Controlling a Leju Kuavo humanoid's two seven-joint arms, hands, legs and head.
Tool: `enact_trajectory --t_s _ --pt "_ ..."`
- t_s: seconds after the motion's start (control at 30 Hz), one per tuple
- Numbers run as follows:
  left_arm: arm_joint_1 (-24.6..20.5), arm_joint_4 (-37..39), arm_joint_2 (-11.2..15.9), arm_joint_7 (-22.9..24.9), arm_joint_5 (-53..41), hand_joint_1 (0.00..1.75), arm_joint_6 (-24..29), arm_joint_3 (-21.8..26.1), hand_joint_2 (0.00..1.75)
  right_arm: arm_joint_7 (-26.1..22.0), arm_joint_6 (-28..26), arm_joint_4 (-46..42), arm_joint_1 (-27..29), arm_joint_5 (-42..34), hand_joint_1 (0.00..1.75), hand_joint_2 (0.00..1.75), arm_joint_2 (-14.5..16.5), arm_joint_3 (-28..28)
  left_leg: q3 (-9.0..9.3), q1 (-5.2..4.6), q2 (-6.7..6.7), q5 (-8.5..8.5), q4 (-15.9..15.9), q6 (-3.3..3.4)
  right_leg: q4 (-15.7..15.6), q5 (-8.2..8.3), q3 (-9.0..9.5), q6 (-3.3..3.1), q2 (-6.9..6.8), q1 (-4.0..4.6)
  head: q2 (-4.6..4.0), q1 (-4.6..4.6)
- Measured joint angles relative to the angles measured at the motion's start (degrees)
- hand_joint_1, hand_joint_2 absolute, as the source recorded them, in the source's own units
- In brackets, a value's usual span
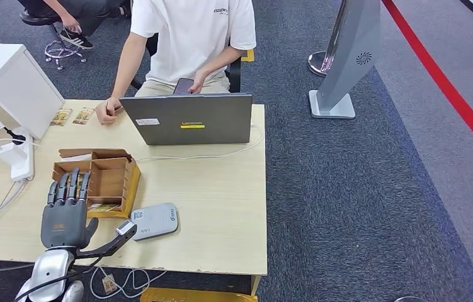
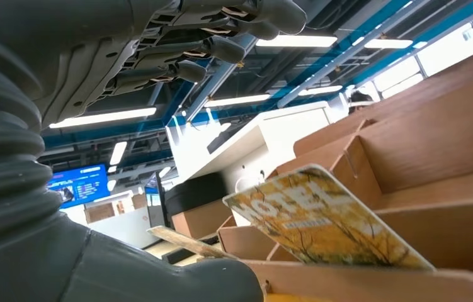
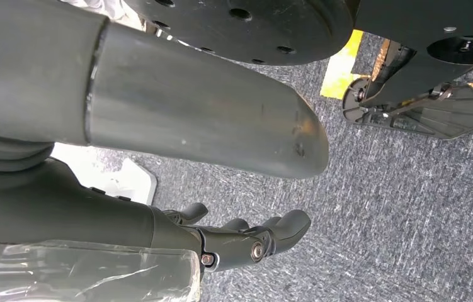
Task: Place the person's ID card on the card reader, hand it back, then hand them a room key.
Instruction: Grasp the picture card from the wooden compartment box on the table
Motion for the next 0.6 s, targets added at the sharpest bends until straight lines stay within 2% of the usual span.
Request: enact_trajectory --t_s 0.57,0.6 --pt "-0.45 1.66 -0.57 -1.46 0.01 0.00 -2.21 0.00 1.75 -0.05 -0.02 -0.01 -0.05 0.11 0.00 0.00 0.10 0.00 0.00 0.00 0.00 0.00 0.00 0.00 0.00 0.00 0.00 0.00 0.00 0.00 -0.01 0.01" --pt "-0.46 1.69 -0.60 -1.54 0.01 0.44 -2.38 0.00 1.75 -0.04 -0.02 0.00 -0.05 0.16 0.00 0.00 0.10 0.00 0.00 0.00 0.00 0.00 0.00 0.00 0.00 0.00 0.00 0.00 0.00 0.00 0.00 0.00"
